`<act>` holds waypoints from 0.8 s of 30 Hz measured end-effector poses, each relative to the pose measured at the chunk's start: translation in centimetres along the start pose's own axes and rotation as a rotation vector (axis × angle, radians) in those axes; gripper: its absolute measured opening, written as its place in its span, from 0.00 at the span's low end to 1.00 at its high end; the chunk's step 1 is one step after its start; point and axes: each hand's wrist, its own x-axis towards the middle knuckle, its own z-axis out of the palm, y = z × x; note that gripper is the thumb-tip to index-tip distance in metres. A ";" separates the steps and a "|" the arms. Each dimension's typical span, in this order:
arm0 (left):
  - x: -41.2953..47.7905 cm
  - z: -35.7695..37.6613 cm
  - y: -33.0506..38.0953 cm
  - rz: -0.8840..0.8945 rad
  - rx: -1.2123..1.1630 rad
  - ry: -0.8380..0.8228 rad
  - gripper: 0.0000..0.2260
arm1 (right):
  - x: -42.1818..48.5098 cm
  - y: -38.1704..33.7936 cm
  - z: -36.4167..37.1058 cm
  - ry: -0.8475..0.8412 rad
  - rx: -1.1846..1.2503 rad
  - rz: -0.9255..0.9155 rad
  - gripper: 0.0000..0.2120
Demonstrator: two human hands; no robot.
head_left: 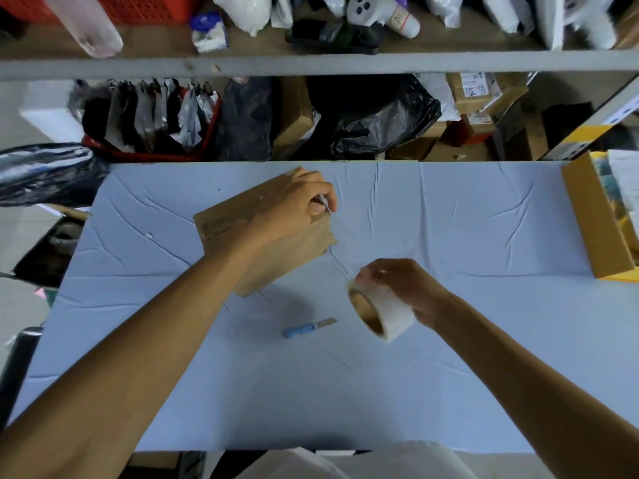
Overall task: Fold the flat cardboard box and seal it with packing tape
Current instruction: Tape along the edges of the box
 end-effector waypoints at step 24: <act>-13.6 17.6 -1.9 -0.468 -0.319 0.079 0.11 | -0.3 -0.6 1.7 0.105 0.029 -0.013 0.05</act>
